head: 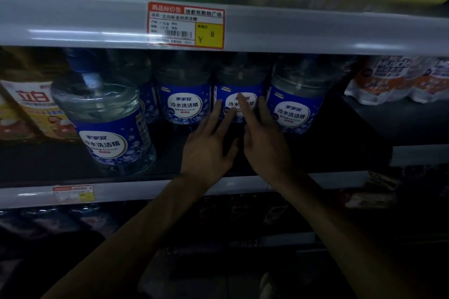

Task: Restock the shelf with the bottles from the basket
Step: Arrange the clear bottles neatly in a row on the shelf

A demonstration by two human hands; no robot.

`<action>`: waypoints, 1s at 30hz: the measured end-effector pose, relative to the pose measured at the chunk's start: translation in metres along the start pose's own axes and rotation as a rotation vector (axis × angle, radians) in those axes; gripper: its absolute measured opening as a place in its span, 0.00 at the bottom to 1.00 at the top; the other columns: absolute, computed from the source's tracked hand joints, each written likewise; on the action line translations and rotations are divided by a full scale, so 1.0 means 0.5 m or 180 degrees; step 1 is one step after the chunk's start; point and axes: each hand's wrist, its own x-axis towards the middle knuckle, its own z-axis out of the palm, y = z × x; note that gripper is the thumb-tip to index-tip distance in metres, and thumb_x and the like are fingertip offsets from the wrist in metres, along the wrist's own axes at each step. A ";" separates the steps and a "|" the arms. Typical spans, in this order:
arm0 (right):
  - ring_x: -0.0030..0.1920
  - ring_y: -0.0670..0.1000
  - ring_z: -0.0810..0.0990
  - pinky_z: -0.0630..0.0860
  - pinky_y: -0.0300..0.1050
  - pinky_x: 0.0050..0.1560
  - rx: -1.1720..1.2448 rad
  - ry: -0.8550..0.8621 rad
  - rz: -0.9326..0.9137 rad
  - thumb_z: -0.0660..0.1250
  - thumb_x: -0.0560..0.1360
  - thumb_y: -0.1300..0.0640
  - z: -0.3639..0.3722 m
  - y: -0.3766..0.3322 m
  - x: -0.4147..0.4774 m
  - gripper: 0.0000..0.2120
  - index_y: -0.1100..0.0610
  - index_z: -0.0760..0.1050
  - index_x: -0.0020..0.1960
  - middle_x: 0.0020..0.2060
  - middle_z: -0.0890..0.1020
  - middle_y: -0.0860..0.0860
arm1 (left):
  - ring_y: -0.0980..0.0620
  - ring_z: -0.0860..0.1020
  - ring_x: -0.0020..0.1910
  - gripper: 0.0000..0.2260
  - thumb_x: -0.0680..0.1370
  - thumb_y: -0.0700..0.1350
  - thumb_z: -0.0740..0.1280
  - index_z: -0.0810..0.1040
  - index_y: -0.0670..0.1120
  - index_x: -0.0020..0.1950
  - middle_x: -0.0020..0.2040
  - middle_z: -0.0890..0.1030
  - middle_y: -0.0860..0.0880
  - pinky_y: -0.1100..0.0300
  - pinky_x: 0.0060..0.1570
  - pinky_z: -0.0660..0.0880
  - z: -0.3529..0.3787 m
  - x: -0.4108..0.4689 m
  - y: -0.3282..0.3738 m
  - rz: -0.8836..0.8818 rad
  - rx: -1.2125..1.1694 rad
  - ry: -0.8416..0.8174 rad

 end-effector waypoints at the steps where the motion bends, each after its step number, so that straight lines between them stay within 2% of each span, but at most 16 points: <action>1: 0.78 0.62 0.61 0.78 0.55 0.63 -0.0047 -0.0056 -0.0021 0.61 0.82 0.62 0.003 0.004 0.000 0.38 0.42 0.44 0.83 0.82 0.49 0.59 | 0.44 0.61 0.82 0.33 0.81 0.61 0.58 0.55 0.56 0.85 0.86 0.48 0.52 0.38 0.65 0.77 0.002 -0.001 -0.003 -0.0014 0.0051 -0.0051; 5: 0.74 0.65 0.67 0.80 0.57 0.57 -0.0062 -0.0118 -0.0047 0.60 0.81 0.62 0.006 0.010 0.008 0.38 0.45 0.45 0.83 0.81 0.48 0.62 | 0.45 0.61 0.82 0.33 0.81 0.63 0.56 0.51 0.58 0.85 0.86 0.47 0.53 0.38 0.65 0.76 0.004 0.004 -0.003 -0.0051 0.0150 -0.0073; 10: 0.75 0.66 0.65 0.78 0.59 0.61 0.0027 -0.0219 0.0051 0.61 0.80 0.62 0.004 0.001 0.009 0.40 0.44 0.43 0.83 0.81 0.45 0.62 | 0.44 0.63 0.81 0.36 0.80 0.63 0.59 0.48 0.58 0.85 0.86 0.45 0.52 0.39 0.63 0.77 0.002 0.001 0.001 -0.0043 0.0213 -0.0149; 12: 0.78 0.64 0.60 0.77 0.58 0.63 0.0066 -0.0284 0.0053 0.62 0.80 0.63 0.002 0.002 0.002 0.42 0.42 0.41 0.82 0.82 0.43 0.60 | 0.43 0.66 0.79 0.37 0.81 0.62 0.62 0.47 0.58 0.85 0.86 0.45 0.52 0.41 0.63 0.78 -0.002 -0.002 0.005 -0.0040 0.0208 -0.0154; 15: 0.81 0.60 0.51 0.72 0.58 0.70 0.0010 -0.0340 -0.0056 0.64 0.80 0.62 -0.005 0.011 -0.013 0.41 0.41 0.44 0.82 0.82 0.44 0.57 | 0.41 0.66 0.78 0.40 0.80 0.59 0.66 0.45 0.58 0.85 0.86 0.44 0.52 0.41 0.64 0.77 -0.006 -0.004 0.006 -0.0071 0.0160 -0.0256; 18: 0.81 0.60 0.51 0.70 0.61 0.71 -0.0190 -0.0368 -0.0221 0.66 0.79 0.60 -0.022 0.012 -0.028 0.39 0.43 0.50 0.82 0.82 0.49 0.57 | 0.40 0.66 0.78 0.40 0.80 0.56 0.66 0.45 0.57 0.85 0.86 0.49 0.50 0.40 0.64 0.76 -0.001 -0.008 0.005 -0.0213 -0.0006 -0.0416; 20: 0.81 0.61 0.52 0.69 0.61 0.72 -0.0265 -0.0309 -0.0320 0.67 0.79 0.60 -0.039 0.011 -0.037 0.38 0.44 0.53 0.82 0.82 0.52 0.57 | 0.40 0.70 0.75 0.39 0.81 0.55 0.67 0.47 0.57 0.85 0.84 0.58 0.47 0.41 0.61 0.78 0.001 -0.009 0.013 -0.0341 -0.0169 -0.0422; 22: 0.80 0.60 0.55 0.69 0.57 0.71 -0.0272 -0.0219 -0.0278 0.68 0.79 0.59 -0.059 0.015 -0.046 0.36 0.45 0.56 0.81 0.81 0.55 0.57 | 0.41 0.74 0.69 0.38 0.81 0.53 0.67 0.49 0.55 0.85 0.76 0.69 0.45 0.46 0.56 0.79 -0.002 -0.006 0.029 -0.0375 -0.0311 -0.0355; 24: 0.78 0.58 0.60 0.70 0.53 0.70 -0.0317 -0.0078 -0.0118 0.68 0.79 0.55 -0.079 0.023 -0.051 0.31 0.48 0.61 0.79 0.79 0.61 0.56 | 0.43 0.76 0.66 0.37 0.82 0.51 0.67 0.51 0.55 0.85 0.72 0.74 0.44 0.49 0.55 0.78 -0.006 -0.001 0.048 -0.0312 -0.0513 -0.0306; 27: 0.66 0.53 0.74 0.75 0.43 0.61 0.0071 0.0483 0.0359 0.72 0.77 0.53 -0.103 0.038 -0.053 0.22 0.53 0.73 0.69 0.67 0.72 0.54 | 0.46 0.74 0.71 0.33 0.82 0.51 0.68 0.55 0.56 0.84 0.75 0.73 0.46 0.49 0.63 0.77 -0.004 0.013 0.082 -0.0245 -0.0909 -0.0213; 29: 0.58 0.50 0.78 0.74 0.38 0.53 0.0523 0.0870 0.0831 0.76 0.73 0.54 -0.115 0.053 -0.047 0.19 0.55 0.74 0.60 0.60 0.75 0.53 | 0.48 0.72 0.74 0.32 0.82 0.51 0.68 0.58 0.56 0.83 0.78 0.71 0.48 0.48 0.68 0.75 0.011 0.028 0.102 -0.0211 -0.1119 -0.0123; 30: 0.55 0.50 0.79 0.76 0.40 0.51 0.0736 0.1027 0.1040 0.77 0.71 0.54 -0.119 0.064 -0.042 0.19 0.55 0.73 0.57 0.57 0.75 0.53 | 0.49 0.71 0.74 0.31 0.82 0.50 0.68 0.60 0.55 0.83 0.78 0.71 0.49 0.49 0.69 0.75 0.019 0.037 0.112 -0.0208 -0.1218 -0.0082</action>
